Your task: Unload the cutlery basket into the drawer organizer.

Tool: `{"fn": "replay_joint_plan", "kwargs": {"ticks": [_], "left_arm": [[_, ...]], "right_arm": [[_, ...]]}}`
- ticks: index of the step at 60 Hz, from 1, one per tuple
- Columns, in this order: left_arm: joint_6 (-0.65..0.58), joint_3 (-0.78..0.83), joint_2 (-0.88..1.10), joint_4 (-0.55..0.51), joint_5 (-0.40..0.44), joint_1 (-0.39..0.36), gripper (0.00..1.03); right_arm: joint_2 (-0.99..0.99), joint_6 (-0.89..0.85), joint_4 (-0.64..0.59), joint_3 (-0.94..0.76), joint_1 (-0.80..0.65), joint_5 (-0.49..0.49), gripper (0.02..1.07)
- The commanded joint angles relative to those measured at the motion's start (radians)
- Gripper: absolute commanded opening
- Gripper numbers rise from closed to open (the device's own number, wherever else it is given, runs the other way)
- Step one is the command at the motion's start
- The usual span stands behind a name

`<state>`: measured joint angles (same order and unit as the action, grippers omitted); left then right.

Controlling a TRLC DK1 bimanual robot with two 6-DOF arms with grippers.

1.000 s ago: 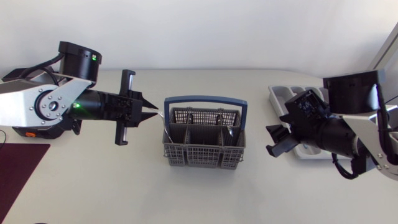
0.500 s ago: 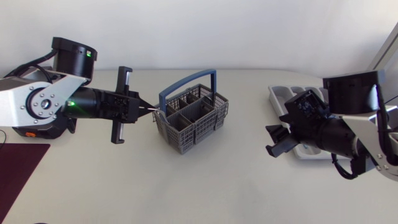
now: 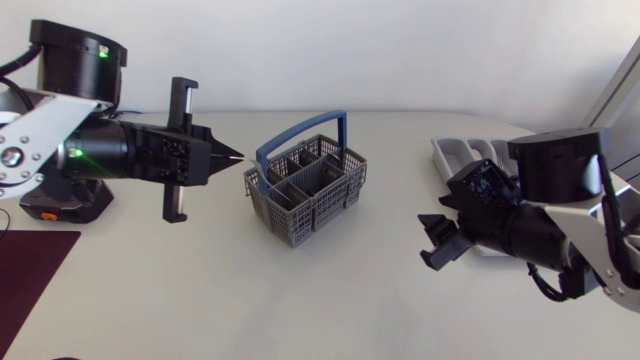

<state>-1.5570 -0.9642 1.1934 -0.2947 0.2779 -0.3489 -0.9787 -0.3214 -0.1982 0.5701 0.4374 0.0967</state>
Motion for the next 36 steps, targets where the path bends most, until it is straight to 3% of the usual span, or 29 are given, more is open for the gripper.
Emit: {"fn": "replay_joint_plan", "kwargs": {"ticks": [1, 23, 36], "left_arm": [[-0.026, -0.067, -0.054, -0.029, 0.004, -0.022, 0.04], [0.02, -0.205, -0.153, -0.233, -0.026, -0.121, 0.04], [0.129, -0.234, -0.179, -0.31, -0.069, -0.262, 0.04]], "right_arm": [[0.025, 0.004, -0.004, -0.007, 0.027, 0.015, 0.62], [0.092, 0.005, -0.018, 0.011, 0.189, 0.037, 0.62], [0.115, 0.019, -0.006, 0.007, 0.316, 0.035, 0.62]]}}
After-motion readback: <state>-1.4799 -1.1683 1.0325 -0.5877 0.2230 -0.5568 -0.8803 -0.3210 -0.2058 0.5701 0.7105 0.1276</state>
